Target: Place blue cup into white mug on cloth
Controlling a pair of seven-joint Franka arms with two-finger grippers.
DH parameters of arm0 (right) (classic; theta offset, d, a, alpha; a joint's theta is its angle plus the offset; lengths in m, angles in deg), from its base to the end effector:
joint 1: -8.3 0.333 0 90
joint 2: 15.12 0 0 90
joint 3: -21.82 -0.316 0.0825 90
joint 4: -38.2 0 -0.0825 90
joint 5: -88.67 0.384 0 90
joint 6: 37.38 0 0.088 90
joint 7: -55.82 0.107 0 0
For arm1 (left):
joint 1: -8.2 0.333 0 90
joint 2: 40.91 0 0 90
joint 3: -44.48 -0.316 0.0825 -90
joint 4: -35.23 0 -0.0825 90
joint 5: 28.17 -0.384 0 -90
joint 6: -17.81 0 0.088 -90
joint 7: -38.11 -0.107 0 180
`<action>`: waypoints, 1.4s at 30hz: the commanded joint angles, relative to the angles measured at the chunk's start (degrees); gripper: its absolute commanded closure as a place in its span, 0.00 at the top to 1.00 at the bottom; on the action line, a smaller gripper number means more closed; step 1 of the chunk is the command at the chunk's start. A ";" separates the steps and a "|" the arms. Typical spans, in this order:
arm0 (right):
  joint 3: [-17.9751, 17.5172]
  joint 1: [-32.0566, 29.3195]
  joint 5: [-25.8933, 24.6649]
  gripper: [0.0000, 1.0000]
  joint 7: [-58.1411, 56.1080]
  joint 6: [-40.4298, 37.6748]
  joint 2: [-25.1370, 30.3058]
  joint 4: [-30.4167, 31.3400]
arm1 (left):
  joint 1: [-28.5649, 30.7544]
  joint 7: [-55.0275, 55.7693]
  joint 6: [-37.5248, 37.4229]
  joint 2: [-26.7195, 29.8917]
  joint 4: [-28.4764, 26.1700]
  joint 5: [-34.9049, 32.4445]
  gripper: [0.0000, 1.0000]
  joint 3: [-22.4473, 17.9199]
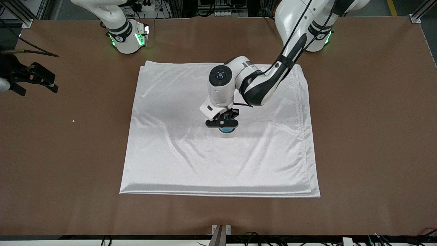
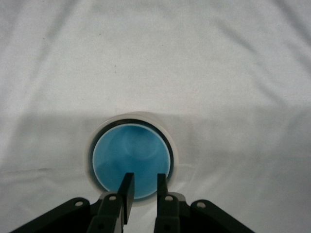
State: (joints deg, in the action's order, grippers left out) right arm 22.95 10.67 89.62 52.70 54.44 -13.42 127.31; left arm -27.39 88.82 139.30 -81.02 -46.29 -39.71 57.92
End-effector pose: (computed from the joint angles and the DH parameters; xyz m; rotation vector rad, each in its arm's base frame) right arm 0.5488 0.0134 0.6512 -3.1211 -0.1190 -0.1207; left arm 0.5068 -0.5194 0.2929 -3.1405 0.0312 -0.0458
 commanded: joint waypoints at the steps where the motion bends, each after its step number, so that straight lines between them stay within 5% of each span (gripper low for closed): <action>1: 0.01 -0.08 0.72 1.00 1.63 -2.07 0.76 -0.16 | -0.10 1.49 -0.47 0.20 1.27 -1.29 0.60 -0.25; 4: 0.10 0.09 0.72 1.00 1.80 -2.69 0.76 -0.16 | 0.08 1.32 -0.47 1.35 1.19 -1.47 0.69 -0.25; 7: 0.10 0.18 0.72 1.00 1.89 -2.69 0.76 -0.25 | 0.43 1.23 -0.99 2.75 0.58 -1.90 0.98 -0.25; 8: 0.19 0.09 0.81 1.00 1.81 -2.69 0.76 -0.16 | 0.61 1.14 -1.08 3.63 0.05 -1.91 1.00 -0.25; 24: 0.19 -0.17 0.81 1.00 1.54 -2.69 0.76 -0.16 | 9.04 -0.52 -9.61 20.14 -10.05 -1.29 1.00 0.63; 34: 0.27 -0.17 1.07 1.00 1.54 -2.61 0.67 -0.16 | 17.38 -15.54 -9.79 37.11 -24.20 6.70 1.00 1.07; 42: 0.27 -0.17 1.07 1.00 1.54 -2.61 0.67 -0.16 | 24.07 -28.72 -17.95 43.88 -25.44 10.84 1.00 0.72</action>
State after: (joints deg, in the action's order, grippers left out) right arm 23.20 10.67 89.71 53.33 52.52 -13.42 127.30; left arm -6.89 67.62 125.99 -42.84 -68.28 -30.92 58.23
